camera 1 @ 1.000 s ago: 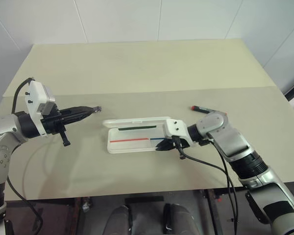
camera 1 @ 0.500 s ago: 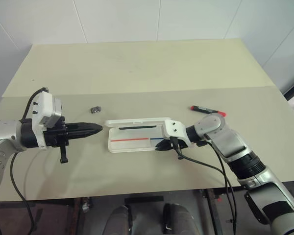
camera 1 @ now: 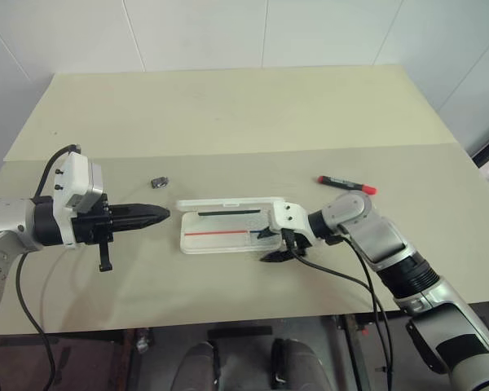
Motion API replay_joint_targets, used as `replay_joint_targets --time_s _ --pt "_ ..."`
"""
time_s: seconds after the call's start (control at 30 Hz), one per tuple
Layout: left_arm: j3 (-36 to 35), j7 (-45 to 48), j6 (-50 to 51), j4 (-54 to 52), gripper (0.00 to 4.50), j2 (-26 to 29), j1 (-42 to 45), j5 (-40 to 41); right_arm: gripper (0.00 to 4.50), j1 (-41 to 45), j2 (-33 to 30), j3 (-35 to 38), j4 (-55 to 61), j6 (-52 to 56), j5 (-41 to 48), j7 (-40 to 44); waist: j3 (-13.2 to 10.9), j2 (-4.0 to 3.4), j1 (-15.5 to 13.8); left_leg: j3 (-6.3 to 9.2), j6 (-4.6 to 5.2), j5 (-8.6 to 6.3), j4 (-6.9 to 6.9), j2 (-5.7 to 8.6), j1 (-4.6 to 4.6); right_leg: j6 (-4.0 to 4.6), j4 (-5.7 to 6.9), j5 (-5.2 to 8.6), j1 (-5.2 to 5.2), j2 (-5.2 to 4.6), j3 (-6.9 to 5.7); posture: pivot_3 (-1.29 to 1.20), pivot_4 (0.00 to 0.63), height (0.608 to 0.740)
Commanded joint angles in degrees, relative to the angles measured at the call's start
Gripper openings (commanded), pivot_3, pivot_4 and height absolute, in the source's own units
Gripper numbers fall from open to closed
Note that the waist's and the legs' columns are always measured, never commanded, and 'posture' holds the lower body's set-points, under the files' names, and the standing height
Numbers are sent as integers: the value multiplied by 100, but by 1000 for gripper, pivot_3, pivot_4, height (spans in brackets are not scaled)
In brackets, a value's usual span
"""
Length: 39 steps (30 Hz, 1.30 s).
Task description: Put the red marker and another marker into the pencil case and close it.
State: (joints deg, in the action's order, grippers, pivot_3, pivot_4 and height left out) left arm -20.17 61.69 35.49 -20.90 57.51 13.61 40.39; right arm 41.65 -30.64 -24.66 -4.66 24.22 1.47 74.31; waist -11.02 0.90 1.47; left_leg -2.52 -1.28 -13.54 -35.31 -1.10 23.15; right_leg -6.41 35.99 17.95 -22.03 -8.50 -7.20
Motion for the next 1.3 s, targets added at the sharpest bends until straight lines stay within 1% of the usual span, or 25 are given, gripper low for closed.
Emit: replay_joint_targets --time_s 0.03,0.33,0.37,0.47,0.6,0.7,0.8,1.03,1.3 --pt "-65 -19 -130 -13 0 8 104 -3 3501 73 18 226 300 244 275 7 0 0 0 0 0 0 0 0 0 1 0 0 0 0 0 0 150 740" --pt "-17 -31 -212 43 0 -22 113 -15 3501 177 -326 669 859 1062 984 158 0 0 -10 0 1 -1 0 -1 1 1 -2 -1 0 1 0 0 150 740" --pt "-14 -30 -216 45 0 -21 113 -12 3501 176 -413 755 970 1211 1118 208 0 0 -10 0 1 -1 0 -1 1 1 -2 -1 0 1 0 0 150 740" --pt "-21 -24 -226 49 0 -10 102 -9 3501 28 -939 995 1238 1399 1422 501 0 1 -26 -1 3 -3 0 -1 2 1 -4 -1 -1 0 1 0 150 740" --pt "-40 -9 -237 72 0 1 90 -12 3501 8 -1414 1017 905 1121 1251 501 -1 2 -88 -6 7 -8 -6 0 2 1 -5 -1 0 0 4 0 150 740" --pt "8 -25 -259 91 0 -24 147 -24 3501 323 -1503 1077 124 643 919 261 -1 3 -85 -17 6 -8 -10 -2 -1 1 -3 -1 -8 1 16 0 150 740" --pt "57 -47 -200 148 0 -30 264 20 3501 794 -1426 1151 -918 210 653 11 -3 6 -90 -47 6 -8 -15 -2 5 2 3 -1 -37 1 48 0 150 740" --pt "-32 51 -1 154 0 46 317 190 3501 1879 -1295 1184 -3188 -868 112 -423 -3 6 -84 -66 7 -9 -12 -7 9 3 9 -2 -44 6 60 0 150 740" --pt "-93 72 42 138 0 108 324 160 3501 2471 -1156 882 -5115 -2061 -766 -822 -3 7 -38 -69 7 -10 -19 -9 8 4 8 -2 -44 6 66 0 150 740"
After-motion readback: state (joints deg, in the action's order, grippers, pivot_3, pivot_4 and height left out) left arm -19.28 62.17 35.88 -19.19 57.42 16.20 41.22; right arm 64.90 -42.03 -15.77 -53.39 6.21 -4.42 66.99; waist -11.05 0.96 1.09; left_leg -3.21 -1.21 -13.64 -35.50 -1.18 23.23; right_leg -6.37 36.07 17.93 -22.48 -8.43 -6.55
